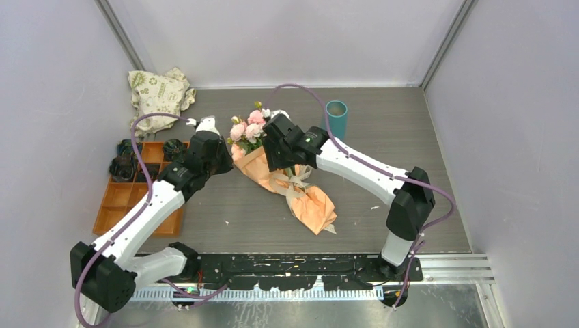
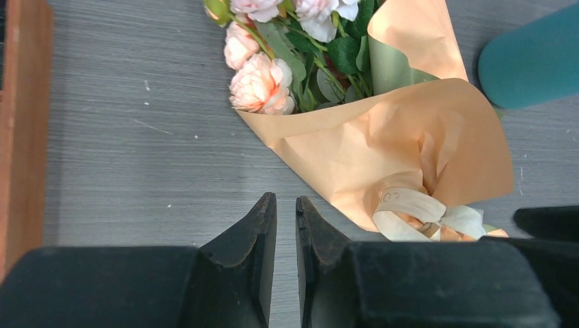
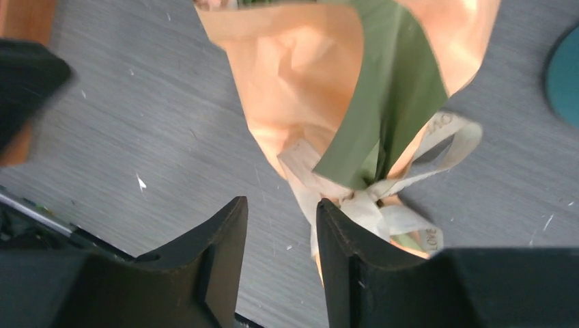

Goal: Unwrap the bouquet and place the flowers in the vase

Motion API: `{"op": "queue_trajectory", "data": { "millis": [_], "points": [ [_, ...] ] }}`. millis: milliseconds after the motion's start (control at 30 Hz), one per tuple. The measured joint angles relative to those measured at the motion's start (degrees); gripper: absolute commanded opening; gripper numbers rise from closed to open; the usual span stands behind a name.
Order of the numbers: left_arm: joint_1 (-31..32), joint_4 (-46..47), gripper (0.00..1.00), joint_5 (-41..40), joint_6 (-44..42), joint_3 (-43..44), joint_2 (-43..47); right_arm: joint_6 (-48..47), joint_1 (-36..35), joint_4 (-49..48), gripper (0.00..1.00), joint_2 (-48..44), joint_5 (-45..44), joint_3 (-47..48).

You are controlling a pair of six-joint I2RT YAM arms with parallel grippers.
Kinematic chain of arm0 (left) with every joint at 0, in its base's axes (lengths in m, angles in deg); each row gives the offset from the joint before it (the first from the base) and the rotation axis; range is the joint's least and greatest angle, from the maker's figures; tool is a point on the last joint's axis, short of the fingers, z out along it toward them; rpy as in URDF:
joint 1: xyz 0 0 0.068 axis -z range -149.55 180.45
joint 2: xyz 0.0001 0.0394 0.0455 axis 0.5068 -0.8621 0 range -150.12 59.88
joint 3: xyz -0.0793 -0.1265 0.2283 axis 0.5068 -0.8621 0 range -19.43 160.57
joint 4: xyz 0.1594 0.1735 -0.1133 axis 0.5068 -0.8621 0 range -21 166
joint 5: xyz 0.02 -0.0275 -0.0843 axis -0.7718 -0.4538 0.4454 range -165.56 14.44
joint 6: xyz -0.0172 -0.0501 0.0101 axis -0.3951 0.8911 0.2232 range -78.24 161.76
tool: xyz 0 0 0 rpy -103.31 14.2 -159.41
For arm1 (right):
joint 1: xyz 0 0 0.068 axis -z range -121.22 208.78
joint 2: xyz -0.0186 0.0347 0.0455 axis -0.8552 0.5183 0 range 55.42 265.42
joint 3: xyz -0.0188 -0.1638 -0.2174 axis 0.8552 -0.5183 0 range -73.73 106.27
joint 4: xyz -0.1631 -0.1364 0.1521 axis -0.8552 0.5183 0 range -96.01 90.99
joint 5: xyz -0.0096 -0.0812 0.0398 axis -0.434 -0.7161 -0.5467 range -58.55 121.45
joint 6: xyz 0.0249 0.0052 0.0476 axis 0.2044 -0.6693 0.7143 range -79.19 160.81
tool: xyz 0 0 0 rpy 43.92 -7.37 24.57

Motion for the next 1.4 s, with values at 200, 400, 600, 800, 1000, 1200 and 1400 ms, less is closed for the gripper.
{"op": "queue_trajectory", "data": {
  "millis": [200, 400, 600, 800, 1000, 1200, 1400],
  "points": [
    [0.0, -0.7, 0.18, -2.8, 0.0, -0.1, 3.1, 1.3, -4.3, 1.2, 0.36, -2.4, -0.6, -11.9],
    [0.0, -0.6, 0.17, -2.5, 0.2, -0.1, -0.4, 3.4, -9.3, 4.6, 0.33, -5.2, -0.7, -17.5],
    [0.0, -0.7, 0.17, -2.2, 0.4, -0.1, 0.2, 5.1, -8.7, 3.0, 0.30, -6.1, -0.6, -20.1],
    [0.0, -0.9, 0.17, -2.8, 0.3, -0.2, 2.6, 6.1, -8.6, 1.0, 0.29, -5.1, 0.5, -25.1],
    [0.0, -1.0, 0.17, -2.8, 0.4, -0.7, 3.5, 6.6, -8.6, -0.6, 0.29, -2.9, 0.6, -25.8],
    [0.0, -1.5, 0.17, -3.0, 0.5, -1.7, 5.7, 6.8, -8.6, -1.9, 0.36, -0.1, 0.2, -25.7],
    [0.0, -2.3, 0.17, -3.7, 0.5, -2.4, 8.5, 7.2, -8.6, -3.0, 0.36, 3.5, -0.7, -25.6]
  ]
}}
